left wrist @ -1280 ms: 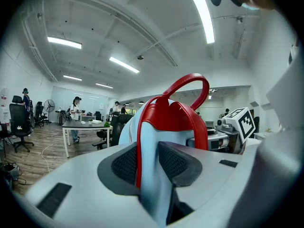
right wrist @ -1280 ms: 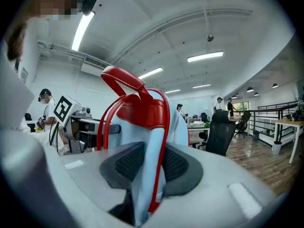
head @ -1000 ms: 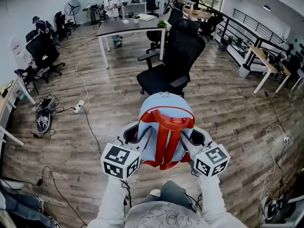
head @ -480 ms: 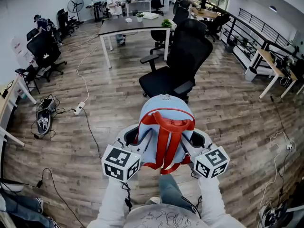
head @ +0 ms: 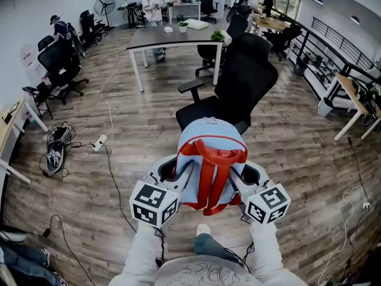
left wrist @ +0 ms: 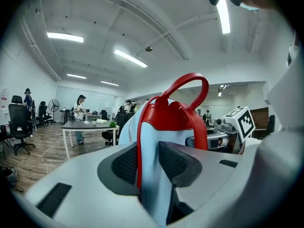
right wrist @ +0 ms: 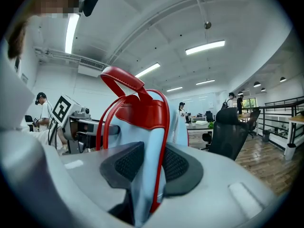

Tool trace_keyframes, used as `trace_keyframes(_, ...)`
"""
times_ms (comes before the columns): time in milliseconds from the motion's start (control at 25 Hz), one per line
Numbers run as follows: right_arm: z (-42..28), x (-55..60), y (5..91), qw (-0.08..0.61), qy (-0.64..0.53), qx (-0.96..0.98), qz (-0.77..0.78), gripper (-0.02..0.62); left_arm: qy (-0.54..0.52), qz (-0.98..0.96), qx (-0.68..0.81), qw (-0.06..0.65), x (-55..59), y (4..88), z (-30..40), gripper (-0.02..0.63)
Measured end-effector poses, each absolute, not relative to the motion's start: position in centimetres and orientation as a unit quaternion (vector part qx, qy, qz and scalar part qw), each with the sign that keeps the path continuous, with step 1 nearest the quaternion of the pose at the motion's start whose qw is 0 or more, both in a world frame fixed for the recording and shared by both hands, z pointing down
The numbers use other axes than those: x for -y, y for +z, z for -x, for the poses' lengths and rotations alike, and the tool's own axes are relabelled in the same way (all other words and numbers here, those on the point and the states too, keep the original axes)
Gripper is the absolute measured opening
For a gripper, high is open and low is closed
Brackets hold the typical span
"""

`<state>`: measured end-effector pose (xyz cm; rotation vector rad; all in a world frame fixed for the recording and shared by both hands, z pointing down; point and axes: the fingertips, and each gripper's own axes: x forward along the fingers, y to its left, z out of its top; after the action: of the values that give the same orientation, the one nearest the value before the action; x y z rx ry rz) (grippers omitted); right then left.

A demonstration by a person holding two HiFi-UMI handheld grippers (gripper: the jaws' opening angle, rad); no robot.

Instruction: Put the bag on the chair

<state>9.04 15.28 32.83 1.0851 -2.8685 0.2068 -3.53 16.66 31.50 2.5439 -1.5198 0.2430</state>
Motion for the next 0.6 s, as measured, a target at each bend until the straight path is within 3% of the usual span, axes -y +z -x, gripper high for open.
trace_keyframes(600, -10.3, -0.7, 34.2, 0.039, 0.075, 0.936, -0.341, 0.123, 0.092, -0.843, 0.522, 0.093, -2.5, 32.9, 2.2, 0.126)
